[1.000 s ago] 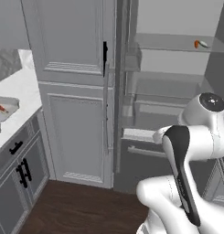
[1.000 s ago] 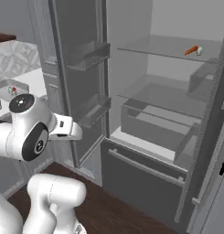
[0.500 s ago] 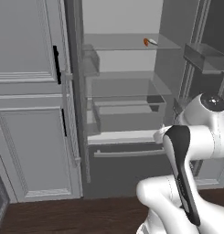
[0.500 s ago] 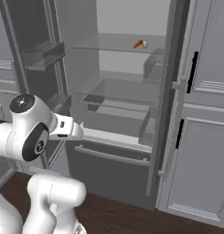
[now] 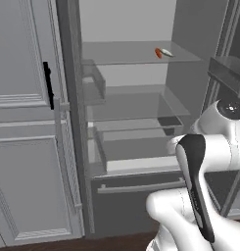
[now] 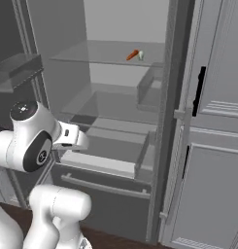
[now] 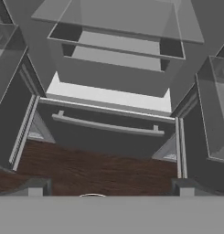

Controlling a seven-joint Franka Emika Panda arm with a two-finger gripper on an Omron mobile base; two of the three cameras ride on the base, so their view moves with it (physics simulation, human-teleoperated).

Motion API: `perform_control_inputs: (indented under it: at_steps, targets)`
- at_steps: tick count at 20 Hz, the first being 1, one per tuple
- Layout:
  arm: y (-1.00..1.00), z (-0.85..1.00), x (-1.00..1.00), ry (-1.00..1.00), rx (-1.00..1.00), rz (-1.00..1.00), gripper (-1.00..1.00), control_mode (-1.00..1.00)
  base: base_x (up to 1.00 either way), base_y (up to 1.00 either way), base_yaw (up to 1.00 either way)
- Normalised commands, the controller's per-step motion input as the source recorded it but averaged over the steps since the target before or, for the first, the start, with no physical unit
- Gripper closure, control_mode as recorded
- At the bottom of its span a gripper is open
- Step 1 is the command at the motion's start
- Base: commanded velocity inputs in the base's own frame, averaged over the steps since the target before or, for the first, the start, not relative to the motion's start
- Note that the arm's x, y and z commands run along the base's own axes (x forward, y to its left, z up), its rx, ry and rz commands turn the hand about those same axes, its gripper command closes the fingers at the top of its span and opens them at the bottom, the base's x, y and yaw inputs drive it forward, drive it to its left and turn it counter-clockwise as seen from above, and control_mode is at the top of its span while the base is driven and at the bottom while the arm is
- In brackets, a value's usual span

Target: Place one carrot and one fish in each tupperware on the nearby counter, to pack two identical lunches.

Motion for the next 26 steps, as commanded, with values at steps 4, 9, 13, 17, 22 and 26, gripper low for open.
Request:
perform_control_inputs:
  at_steps: [4,9,13,17,22,26]
  targets:
    - [0.0,0.0,0.0,0.0,0.0,0.0,-1.0,1.0,1.0,0.0,-0.08]
    - [0.0,0.0,0.0,0.0,0.0,0.0,-1.0,1.0,0.81,0.0,-0.22]
    - [0.0,0.0,0.0,0.0,0.0,0.0,-1.0,1.0,0.49,0.05,-0.25]
    - [0.06,0.02,0.13,-0.02,0.0,-0.02,-1.0,-1.0,0.0,0.0,0.0]
    - [-0.02,0.74,0.0,-0.11,0.0,-0.07,-1.0,-1.0,0.0,0.0,0.0]
    - [0.0,0.87,0.04,-0.16,0.02,-0.09,-1.0,-1.0,0.0,0.0,0.0]
